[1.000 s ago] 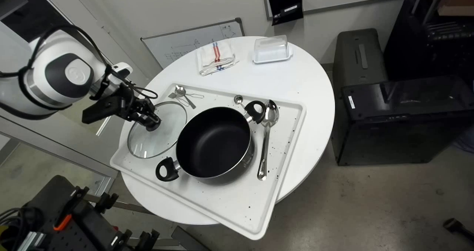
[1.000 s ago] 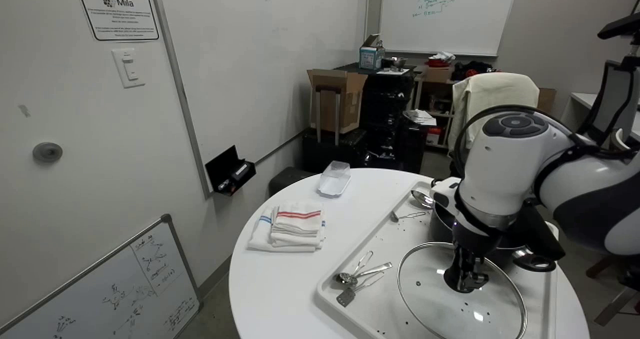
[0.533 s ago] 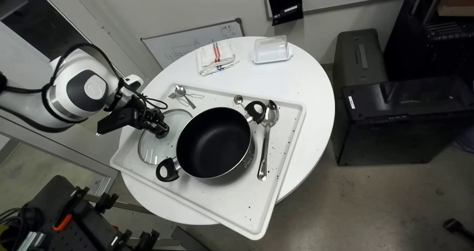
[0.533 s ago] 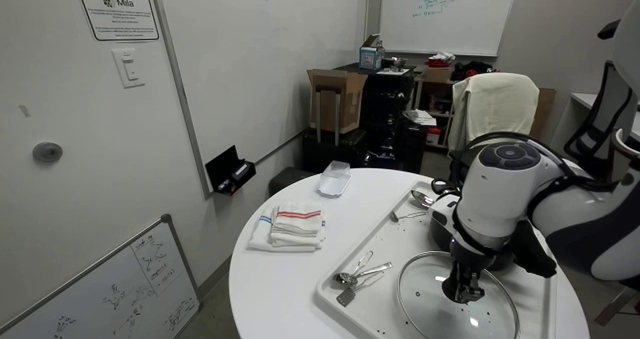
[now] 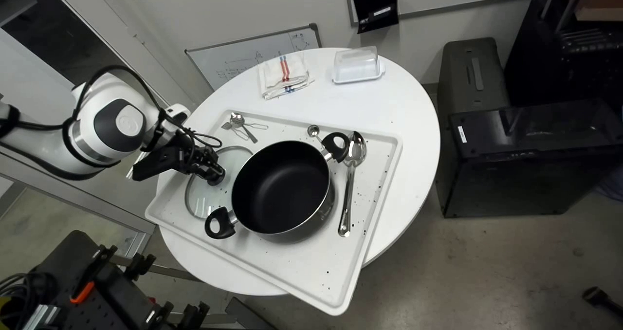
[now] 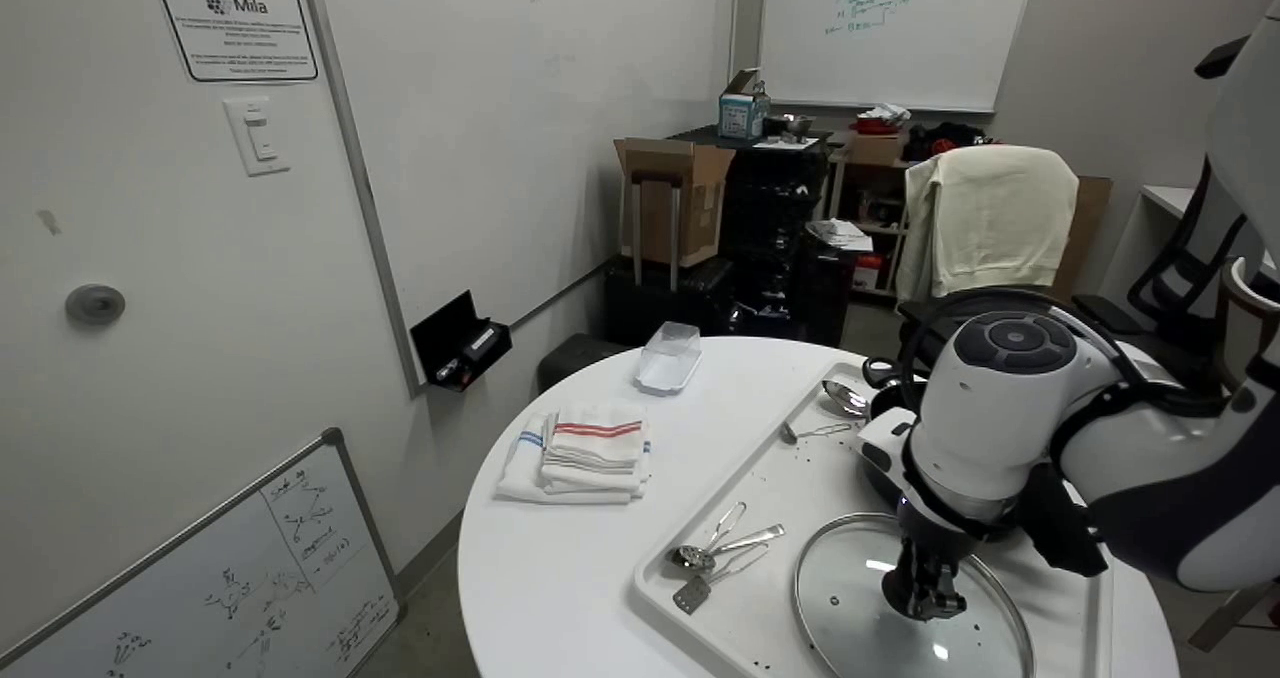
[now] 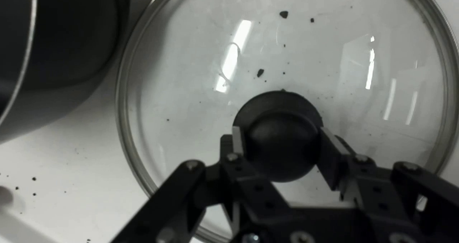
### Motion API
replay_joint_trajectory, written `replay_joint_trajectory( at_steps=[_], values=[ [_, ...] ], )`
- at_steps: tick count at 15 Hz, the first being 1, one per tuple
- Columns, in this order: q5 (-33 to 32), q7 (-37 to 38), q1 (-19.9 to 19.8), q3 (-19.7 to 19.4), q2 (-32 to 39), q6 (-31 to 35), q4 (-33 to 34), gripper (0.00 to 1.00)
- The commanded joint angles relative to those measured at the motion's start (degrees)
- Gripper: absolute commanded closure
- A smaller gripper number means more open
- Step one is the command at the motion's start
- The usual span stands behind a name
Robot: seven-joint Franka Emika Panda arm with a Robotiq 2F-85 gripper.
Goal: Take the lid off the pot
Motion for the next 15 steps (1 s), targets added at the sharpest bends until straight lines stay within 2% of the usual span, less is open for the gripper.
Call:
replay_joint_trajectory(
  at_steps=[1,2,3,7,15],
  values=[
    [1.4,0.12,1.12,-1.22,-0.14,1.34,-0.58,0.58],
    [1.53,0.04,0.97,-1.14,-0.36,1.33,-0.76,0.44],
    [1.66,-0.15,0.66,-0.91,-0.8,1.35,-1.11,0.24],
    [1.93,-0.92,-0.51,-0.18,-2.9,1.25,-2.62,0.0],
    [1.19,-3.69,-3.26,1.73,-11.3,0.89,-8.76,0.0]
  ],
)
